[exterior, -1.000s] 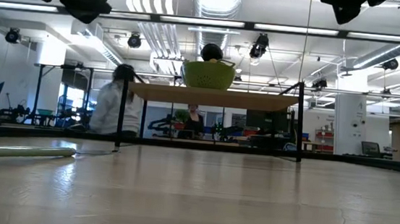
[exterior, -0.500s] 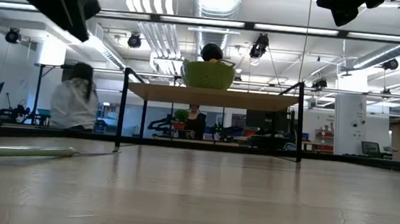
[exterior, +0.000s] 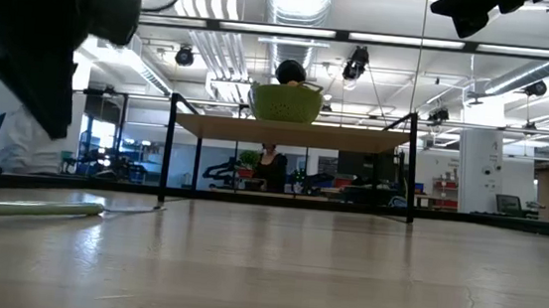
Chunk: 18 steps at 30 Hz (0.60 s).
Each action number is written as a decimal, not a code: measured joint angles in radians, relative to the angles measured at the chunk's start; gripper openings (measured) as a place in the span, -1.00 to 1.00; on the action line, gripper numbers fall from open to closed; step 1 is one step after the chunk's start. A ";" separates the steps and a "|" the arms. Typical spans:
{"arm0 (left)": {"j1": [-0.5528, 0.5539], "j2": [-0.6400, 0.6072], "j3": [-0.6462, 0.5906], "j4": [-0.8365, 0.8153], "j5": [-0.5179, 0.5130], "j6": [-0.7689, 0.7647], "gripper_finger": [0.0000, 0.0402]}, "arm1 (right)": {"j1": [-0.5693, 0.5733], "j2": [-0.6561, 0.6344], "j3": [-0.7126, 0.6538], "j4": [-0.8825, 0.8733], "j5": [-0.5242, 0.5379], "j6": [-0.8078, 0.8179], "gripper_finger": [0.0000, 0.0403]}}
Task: Pick & Place Fruit
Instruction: Put the green knife on the shelf to the left of the green colander
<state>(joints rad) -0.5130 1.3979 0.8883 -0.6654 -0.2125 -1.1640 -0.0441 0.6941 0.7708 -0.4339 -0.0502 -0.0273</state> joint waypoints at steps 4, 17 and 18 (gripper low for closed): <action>-0.003 0.061 0.005 0.002 0.001 -0.105 -0.15 | 0.000 0.006 0.000 0.003 0.000 0.000 -0.31; -0.012 0.178 0.050 0.030 0.015 -0.252 -0.15 | 0.000 0.015 0.000 0.006 0.025 -0.010 -0.31; -0.012 0.179 0.051 0.031 0.015 -0.255 -0.15 | 0.000 0.015 0.000 0.006 0.028 -0.010 -0.33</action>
<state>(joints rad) -0.5255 1.5770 0.9390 -0.6346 -0.1979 -1.4194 -0.0441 0.7094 0.7712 -0.4283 -0.0219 -0.0374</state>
